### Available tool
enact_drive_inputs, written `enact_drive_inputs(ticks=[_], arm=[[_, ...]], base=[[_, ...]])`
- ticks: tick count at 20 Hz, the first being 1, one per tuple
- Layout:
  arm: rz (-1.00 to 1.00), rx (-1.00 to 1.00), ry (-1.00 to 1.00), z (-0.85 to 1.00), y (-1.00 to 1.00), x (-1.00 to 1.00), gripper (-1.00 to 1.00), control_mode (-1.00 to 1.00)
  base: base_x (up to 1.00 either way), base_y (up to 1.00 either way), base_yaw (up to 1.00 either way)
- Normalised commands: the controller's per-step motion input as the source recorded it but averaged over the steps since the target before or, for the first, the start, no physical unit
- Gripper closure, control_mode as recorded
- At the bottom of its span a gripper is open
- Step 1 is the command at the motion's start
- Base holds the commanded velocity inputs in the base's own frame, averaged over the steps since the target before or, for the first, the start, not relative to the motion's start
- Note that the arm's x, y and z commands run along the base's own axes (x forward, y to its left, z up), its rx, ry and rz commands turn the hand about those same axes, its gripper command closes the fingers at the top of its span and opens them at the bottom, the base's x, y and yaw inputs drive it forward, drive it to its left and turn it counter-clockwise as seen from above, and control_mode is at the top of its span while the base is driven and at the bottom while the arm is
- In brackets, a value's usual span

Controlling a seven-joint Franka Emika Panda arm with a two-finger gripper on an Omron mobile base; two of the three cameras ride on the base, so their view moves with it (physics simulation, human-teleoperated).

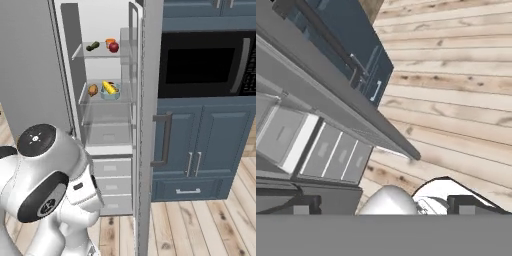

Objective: Place the tupperware on the second highest shelf of the fridge. Make space for the tupperware among the existing items by rearranging them on the shelves if needed. Close the fridge door when finished.

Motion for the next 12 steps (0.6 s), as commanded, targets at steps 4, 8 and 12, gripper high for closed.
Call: enact_drive_inputs(ticks=[4,8,12], arm=[[-0.01,0.00,-0.25,0.00,-1.00,0.29,-1.00,-1.00],[0.05,0.00,-0.18,-0.01,-1.00,0.88,-1.00,-1.00],[0.23,0.00,-0.14,-0.08,-1.00,1.00,-1.00,-1.00]], base=[[0.00,0.00,0.00],[0.00,0.00,0.00],[0.00,0.00,0.00]])
